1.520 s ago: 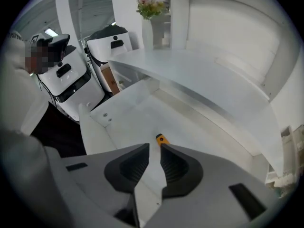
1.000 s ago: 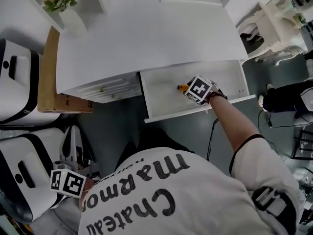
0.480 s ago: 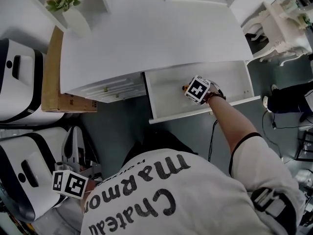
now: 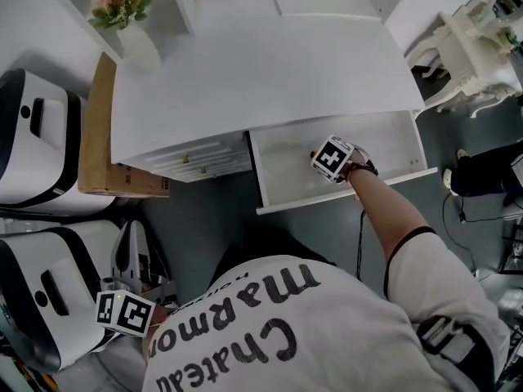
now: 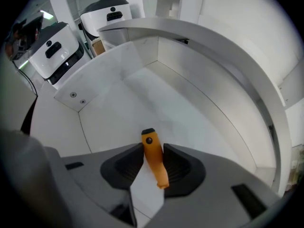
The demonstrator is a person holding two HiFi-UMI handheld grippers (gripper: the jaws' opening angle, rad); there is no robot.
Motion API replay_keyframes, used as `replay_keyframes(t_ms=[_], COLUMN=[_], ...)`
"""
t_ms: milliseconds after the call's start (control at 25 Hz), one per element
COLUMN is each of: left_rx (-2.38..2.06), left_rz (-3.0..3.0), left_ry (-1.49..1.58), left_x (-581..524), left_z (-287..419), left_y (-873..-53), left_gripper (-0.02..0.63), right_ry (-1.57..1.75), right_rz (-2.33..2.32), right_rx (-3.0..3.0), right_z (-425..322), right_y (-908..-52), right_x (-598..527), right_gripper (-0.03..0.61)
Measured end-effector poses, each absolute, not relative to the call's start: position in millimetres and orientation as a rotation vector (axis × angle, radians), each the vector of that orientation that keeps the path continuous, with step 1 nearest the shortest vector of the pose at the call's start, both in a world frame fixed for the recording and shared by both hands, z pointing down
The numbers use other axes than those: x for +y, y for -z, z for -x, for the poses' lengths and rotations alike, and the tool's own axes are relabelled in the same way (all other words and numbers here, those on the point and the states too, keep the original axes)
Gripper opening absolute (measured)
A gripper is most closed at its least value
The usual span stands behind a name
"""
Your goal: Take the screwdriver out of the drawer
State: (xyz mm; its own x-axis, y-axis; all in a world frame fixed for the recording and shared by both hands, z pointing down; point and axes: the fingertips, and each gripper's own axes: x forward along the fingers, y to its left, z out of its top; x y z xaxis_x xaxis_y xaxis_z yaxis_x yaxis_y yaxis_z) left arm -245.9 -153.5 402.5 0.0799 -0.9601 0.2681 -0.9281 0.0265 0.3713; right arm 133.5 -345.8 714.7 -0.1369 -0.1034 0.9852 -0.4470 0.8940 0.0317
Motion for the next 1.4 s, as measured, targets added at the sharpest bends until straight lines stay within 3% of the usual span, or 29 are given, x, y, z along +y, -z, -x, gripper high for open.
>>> replay_keyframes(t_ms=[600,1400], left_rx=[-1.702,-1.241], left_rz=[-2.097,-2.502], left_ry=[0.144,0.221], left_x=[-201.1,-230.3], left_z=[204.9,125.2], left_y=[-392.8,-337.1], left_gripper=[0.023,0.023], right_ry=[-0.460,-0.469], right_rz=[-0.777,-1.477], right_rx=[-1.960,-2.367], right_z=[-131.4,-127.6], right_y=[-632.8,-410.1], right_x=[-356.7,-306.5], right_gripper=[0.121,0.121])
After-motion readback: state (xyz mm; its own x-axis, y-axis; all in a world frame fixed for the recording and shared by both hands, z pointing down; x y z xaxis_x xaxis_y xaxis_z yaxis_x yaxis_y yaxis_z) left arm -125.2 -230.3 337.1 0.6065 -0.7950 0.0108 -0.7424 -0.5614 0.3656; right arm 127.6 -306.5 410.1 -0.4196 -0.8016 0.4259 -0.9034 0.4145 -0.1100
